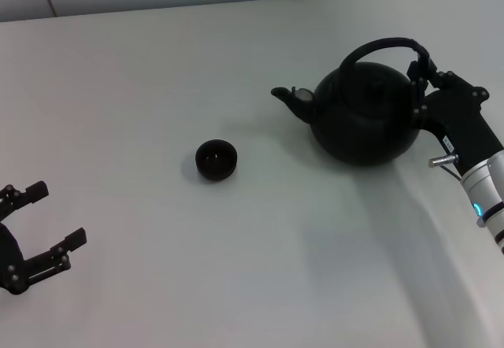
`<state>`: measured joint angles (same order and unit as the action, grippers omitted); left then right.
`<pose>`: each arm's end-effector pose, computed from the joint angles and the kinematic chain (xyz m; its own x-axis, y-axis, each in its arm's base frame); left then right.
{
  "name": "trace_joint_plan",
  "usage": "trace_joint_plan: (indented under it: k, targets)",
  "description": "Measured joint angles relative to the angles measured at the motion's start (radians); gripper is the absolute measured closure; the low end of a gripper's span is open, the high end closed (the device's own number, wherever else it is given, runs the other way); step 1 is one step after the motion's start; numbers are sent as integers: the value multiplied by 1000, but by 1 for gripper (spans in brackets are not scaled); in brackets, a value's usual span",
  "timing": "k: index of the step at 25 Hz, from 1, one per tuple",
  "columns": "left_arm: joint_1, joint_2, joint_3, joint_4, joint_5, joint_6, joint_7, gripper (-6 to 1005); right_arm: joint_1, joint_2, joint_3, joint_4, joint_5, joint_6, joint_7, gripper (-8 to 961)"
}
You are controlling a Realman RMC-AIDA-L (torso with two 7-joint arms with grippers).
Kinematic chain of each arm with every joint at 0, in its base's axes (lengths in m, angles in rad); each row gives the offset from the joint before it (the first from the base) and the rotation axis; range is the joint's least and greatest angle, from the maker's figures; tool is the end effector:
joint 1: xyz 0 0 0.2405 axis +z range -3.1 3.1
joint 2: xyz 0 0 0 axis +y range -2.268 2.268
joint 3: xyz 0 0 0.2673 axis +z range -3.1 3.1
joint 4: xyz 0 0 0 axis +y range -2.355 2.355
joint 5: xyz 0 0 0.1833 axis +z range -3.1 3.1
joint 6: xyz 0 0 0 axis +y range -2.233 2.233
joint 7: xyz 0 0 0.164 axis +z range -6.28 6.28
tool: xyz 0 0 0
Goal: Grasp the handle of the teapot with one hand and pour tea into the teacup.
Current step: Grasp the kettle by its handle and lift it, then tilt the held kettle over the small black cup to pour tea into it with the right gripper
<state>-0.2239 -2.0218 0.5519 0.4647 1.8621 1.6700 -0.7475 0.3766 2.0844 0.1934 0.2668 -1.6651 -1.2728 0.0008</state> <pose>-0.3278 0.2289 0.0012 0.8214 0.0699 0.5661 0.3730 -0.8166 -0.4404 0.3125 0.3038 -0.0368 0.7151 0.0210 -0.6987 -0.6859 -0.1719 -0.7071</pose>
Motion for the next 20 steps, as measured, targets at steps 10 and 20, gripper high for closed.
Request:
trace_joint_plan:
  k: [10, 20]
  targets:
    - [0, -7, -11, 0, 0, 1, 3, 137, 25, -3, 0, -35, -2, -54, 26, 868]
    - [3, -15, -13, -2, 0, 1, 7, 137, 239, -13, -100, -374, -194, 40, 490, 870]
